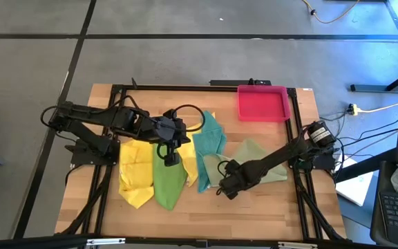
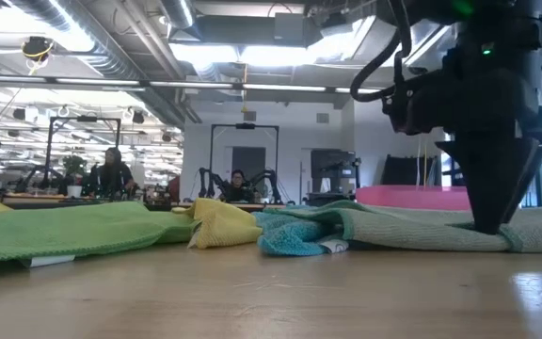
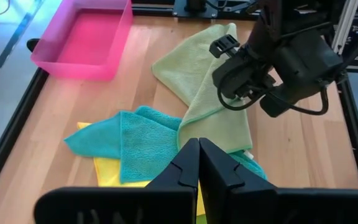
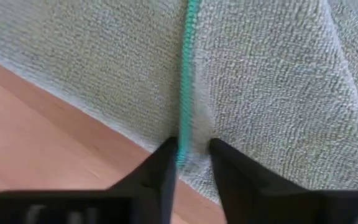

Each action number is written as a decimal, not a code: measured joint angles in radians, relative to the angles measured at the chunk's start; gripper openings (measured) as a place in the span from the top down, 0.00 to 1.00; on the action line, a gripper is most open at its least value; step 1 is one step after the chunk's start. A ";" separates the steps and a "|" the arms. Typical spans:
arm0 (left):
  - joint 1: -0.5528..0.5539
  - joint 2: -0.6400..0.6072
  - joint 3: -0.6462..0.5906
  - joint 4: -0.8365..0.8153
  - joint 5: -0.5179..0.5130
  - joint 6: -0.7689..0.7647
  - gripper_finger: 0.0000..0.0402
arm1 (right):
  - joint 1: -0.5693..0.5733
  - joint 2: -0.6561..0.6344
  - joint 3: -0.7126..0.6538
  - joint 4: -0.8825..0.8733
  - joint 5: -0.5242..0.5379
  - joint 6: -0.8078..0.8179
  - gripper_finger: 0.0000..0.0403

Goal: Fold microfiber towels
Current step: Fold the light green towel

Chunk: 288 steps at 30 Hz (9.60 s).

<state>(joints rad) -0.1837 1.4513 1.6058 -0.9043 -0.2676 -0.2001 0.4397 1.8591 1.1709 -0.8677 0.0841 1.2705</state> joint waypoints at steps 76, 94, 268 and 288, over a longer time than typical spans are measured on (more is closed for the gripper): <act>-0.013 0.098 0.000 0.533 -0.022 -0.104 1.00 | -0.267 -0.574 0.136 0.196 -0.008 -0.567 0.98; 0.000 0.146 0.000 0.328 -0.025 -0.103 1.00 | -0.274 -0.579 0.250 0.135 0.084 -0.681 0.98; -0.296 -0.359 -0.480 0.485 -0.248 -0.604 1.00 | -0.339 -0.021 1.018 -0.288 -0.230 -1.031 0.97; -0.319 -0.359 -0.479 0.783 -0.291 -0.291 1.00 | -0.187 -0.030 1.015 -0.420 -0.333 -0.676 0.97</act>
<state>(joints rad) -0.5023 1.0927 1.1271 -0.1209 -0.5581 -0.4915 0.2522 1.8294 2.1857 -1.2881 -0.2485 0.5944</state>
